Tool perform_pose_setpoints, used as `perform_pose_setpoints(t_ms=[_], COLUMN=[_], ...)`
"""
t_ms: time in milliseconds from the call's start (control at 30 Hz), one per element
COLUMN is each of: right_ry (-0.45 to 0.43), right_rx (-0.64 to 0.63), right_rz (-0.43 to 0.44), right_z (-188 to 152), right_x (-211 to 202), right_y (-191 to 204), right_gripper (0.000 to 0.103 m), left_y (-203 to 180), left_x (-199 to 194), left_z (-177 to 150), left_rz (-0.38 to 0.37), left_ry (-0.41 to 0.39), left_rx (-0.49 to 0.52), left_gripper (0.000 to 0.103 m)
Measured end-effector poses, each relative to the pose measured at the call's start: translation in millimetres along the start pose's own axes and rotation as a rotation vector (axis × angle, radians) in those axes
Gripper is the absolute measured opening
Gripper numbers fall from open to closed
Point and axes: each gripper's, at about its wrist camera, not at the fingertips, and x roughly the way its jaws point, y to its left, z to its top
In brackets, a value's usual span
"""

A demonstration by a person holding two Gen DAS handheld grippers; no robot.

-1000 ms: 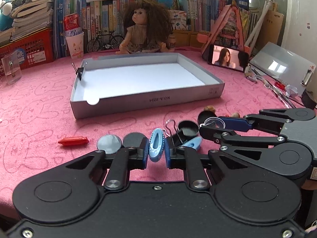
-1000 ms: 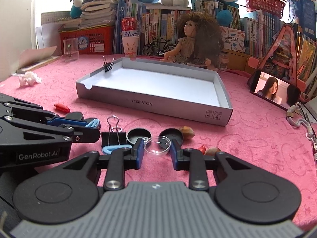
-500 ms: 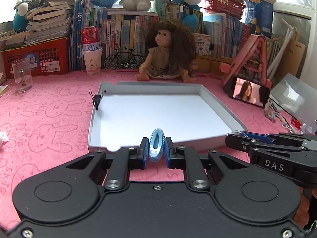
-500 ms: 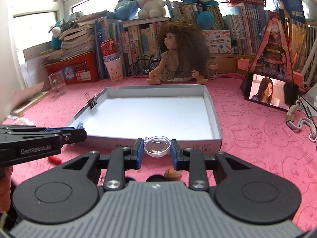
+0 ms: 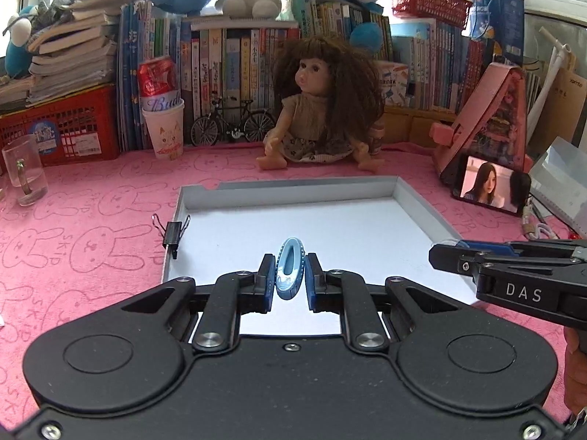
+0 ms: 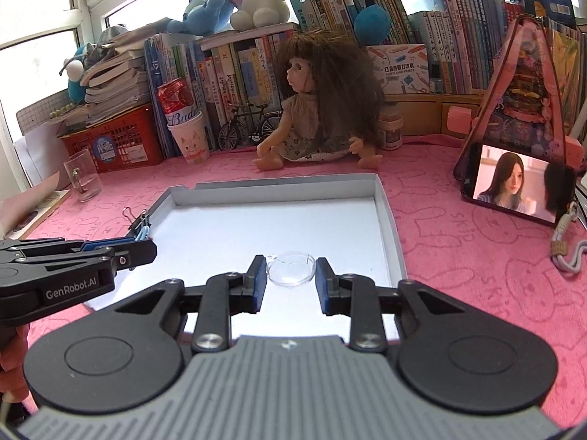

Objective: Organize rigid objects
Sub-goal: 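Carry the blue clip with the left gripper while the right gripper carries the clear cup into the tray, then open the left gripper to drop the blue clip while the right gripper releases the cup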

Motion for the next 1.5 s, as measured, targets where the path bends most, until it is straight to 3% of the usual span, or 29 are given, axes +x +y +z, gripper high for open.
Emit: perform_pose_setpoints(t_ms=[333, 1167, 1333, 1400, 1467, 1500], right_ry=[0.064, 0.121, 0.116, 0.112, 0.105, 0.102], right_rx=[-0.011, -0.072, -0.069, -0.068, -0.072, -0.076], right_rz=[-0.055, -0.104, -0.103, -0.102, -0.097, -0.100], right_z=[-3.6, -15.9, -16.4, -16.1, -15.6, -15.3], right_x=[39.0, 62.4, 61.8, 60.3, 57.9, 56.6], right_y=[0.2, 6.1, 6.0, 6.1, 7.0, 7.9], right_gripper=[0.034, 0.034, 0.041, 0.053, 0.056, 0.058], left_y=[0.3, -4.1, -4.1, -4.9, -5.3, -5.7], left_x=[40.3, 62.1, 59.5, 56.3, 51.8, 49.4], left_z=[-8.7, -21.5, -21.5, -21.0, -20.3, -20.0], left_rz=[0.034, 0.065, 0.049, 0.050, 0.049, 0.049], left_ry=[0.071, 0.105, 0.104, 0.094, 0.078, 0.071], left_rx=[-0.003, 0.022, 0.018, 0.019, 0.019, 0.019], left_gripper=[0.016, 0.017, 0.020, 0.027, 0.040, 0.041])
